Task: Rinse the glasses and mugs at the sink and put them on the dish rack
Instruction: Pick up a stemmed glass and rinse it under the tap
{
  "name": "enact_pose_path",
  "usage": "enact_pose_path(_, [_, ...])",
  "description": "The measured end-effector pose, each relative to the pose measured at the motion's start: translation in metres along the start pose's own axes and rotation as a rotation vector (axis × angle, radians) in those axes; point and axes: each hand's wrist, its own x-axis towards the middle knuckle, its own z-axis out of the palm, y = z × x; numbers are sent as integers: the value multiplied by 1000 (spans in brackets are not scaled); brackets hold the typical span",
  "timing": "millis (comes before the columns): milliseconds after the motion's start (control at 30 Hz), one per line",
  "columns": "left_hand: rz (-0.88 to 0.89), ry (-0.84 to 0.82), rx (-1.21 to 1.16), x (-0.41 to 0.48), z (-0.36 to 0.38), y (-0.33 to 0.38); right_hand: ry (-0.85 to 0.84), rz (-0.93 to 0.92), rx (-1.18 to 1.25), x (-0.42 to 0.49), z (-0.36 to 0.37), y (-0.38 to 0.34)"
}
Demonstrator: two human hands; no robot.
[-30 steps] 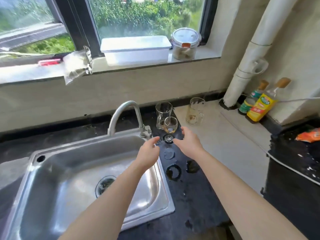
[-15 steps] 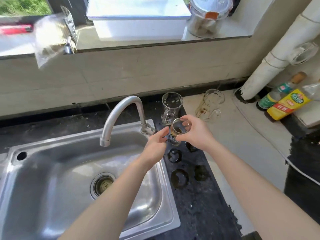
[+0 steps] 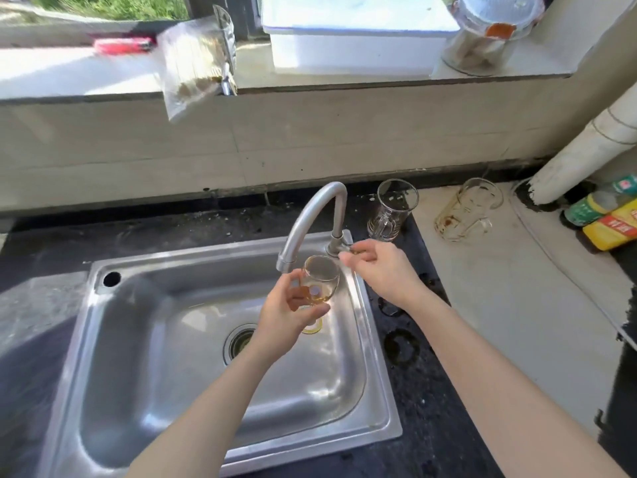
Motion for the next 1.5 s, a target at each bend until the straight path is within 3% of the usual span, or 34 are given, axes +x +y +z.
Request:
enact_pose_path(67, [-15,12,7,1,-14,-4,118,28,-278,16,11,3])
enact_pose_path(233, [-17,13,43,0,-35,-8,75,-31,-777,54,34,9])
enact_pose_path(333, [-27,17,50,0,-41,-9,129,-106,-935,67,39,15])
enact_pose_path(1300, [-90,12,89,-7,-62,-24,130,-138,-1201,71,58,12])
enact_pose_path(1500, [-111,20,107,-6,-62,-28,126,-60,-1040,61,57,7])
